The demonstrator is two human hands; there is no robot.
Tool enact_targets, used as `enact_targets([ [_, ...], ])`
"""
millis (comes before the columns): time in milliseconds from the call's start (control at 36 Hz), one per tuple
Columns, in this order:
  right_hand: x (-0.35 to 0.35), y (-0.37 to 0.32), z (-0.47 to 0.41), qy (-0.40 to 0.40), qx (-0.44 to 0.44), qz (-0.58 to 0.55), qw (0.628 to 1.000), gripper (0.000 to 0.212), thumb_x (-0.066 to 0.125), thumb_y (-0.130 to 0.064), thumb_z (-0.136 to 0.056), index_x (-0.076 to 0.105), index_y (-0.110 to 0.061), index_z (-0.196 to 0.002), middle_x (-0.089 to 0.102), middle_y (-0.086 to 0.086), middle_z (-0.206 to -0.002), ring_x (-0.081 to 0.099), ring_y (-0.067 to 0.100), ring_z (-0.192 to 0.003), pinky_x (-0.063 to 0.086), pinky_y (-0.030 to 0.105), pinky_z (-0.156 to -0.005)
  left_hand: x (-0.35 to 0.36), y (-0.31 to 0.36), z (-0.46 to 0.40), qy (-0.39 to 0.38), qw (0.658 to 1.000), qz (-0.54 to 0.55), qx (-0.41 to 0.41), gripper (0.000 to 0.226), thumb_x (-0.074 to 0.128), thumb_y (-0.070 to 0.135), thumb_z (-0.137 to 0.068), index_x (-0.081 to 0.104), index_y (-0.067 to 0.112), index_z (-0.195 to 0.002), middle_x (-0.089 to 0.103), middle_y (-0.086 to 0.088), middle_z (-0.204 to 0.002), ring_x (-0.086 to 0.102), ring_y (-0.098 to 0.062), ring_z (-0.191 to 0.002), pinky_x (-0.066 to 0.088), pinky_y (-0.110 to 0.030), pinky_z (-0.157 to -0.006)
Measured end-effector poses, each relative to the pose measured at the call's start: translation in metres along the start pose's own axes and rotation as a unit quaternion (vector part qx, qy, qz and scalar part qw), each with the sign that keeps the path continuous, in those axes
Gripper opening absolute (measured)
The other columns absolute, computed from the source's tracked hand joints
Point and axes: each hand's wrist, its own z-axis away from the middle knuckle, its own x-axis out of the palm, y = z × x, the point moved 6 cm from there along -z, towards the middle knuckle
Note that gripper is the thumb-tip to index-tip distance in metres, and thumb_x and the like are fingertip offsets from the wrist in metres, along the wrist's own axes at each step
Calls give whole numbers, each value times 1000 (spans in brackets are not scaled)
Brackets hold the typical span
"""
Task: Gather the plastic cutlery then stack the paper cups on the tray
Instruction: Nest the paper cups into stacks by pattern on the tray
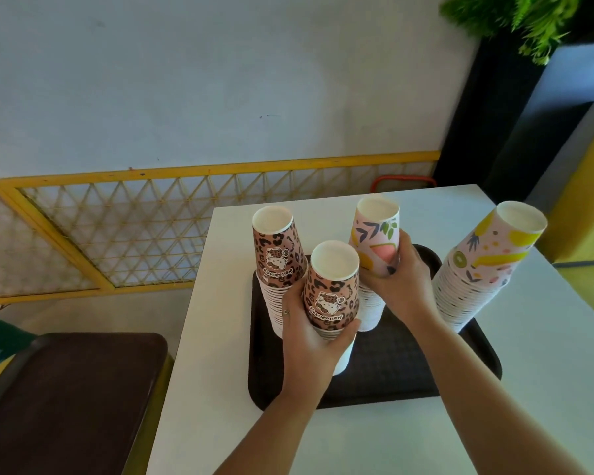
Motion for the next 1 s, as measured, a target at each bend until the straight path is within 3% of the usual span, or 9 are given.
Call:
enact_targets([
  [222,-27,5,20,53,-4,32,998,68,79,-38,-65,46,-22,-123,56,-10,-101,55,8,-85,38,6,-62,10,3,-5,0,1000,-4,17,85,85,29,-62,33,27,-129,49,6,-130,48,-4,-121,43,-18,-101],
  [333,-33,11,24,59,5,29,998,68,78,-36,-64,45,-22,-122,59,-8,-102,59,13,-90,45,17,-67,15,1,-9,-1,1000,-12,22,87,84,33,-63,34,16,-132,50,-1,-132,48,-11,-123,44,-28,-103],
  [472,-33,11,30,72,11,28,997,71,79,-31,-66,43,-20,-126,61,-3,-113,59,15,-96,51,26,-76,19,5,-12,4,999,-32,41,86,85,27,-65,36,10,-133,50,-6,-132,47,-10,-121,38,-10,-98],
  [611,-32,7,36,78,13,31,996,75,78,-32,-70,39,-21,-133,53,-12,-114,49,3,-97,38,5,-72,18,8,-10,20,997,-41,62,85,82,27,-68,36,4,-135,49,-10,-133,44,-11,-123,29,-2,-100],
  [667,-33,10,40,68,14,47,996,80,78,-33,-71,35,-21,-137,52,-8,-128,49,7,-109,42,18,-86,17,8,-7,32,996,-41,68,86,81,27,-70,34,3,-137,46,-11,-137,44,-18,-128,29,-3,-103],
  [750,-40,14,49,67,14,67,995,83,76,-30,-74,29,-22,-142,42,-4,-142,41,15,-128,40,37,-101,13,16,0,55,994,-32,84,92,81,28,-71,27,4,-141,38,-12,-143,37,-20,-135,34,-22,-111],
  [861,-58,16,66,108,10,60,992,69,72,-26,-78,37,-26,-137,43,-4,-142,42,18,-128,41,44,-100,4,43,20,140,974,-63,169,84,75,30,-75,27,2,-138,34,-16,-141,33,-25,-134,28,-22,-114],
  [917,-69,23,75,135,6,51,990,59,72,-19,-78,45,-22,-131,50,1,-135,49,22,-120,46,41,-94,13,54,35,133,966,-57,213,73,67,32,-80,28,7,-136,34,-12,-138,34,-26,-132,27,-26,-114],
  [1000,-86,43,83,165,-12,48,985,45,70,-7,-78,53,-14,-119,56,5,-121,56,25,-109,45,18,-80,41,56,51,54,973,-39,222,65,64,24,-81,31,9,-135,36,-11,-138,36,-24,-132,30,-28,-113],
])
